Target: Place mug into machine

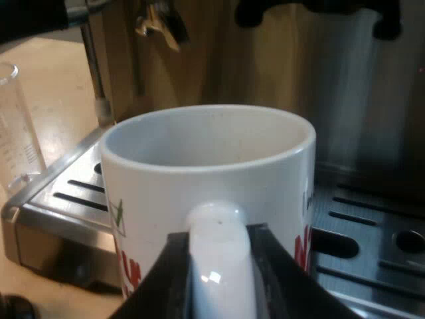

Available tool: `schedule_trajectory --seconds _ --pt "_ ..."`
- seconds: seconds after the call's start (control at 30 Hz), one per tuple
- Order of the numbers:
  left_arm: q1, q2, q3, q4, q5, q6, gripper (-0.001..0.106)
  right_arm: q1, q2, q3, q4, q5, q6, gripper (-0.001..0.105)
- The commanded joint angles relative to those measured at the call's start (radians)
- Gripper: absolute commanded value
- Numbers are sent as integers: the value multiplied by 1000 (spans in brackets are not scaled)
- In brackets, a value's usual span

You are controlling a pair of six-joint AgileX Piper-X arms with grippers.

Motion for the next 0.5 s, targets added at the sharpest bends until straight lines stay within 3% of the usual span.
schedule_trajectory --seconds 0.03,0.5 --pt "-6 -6 -4 -1 -12 2 68 2 34 -47 -100 -5 -15 0" --pt "-6 -6 -4 -1 -12 2 68 2 217 -184 -130 -3 -15 0"
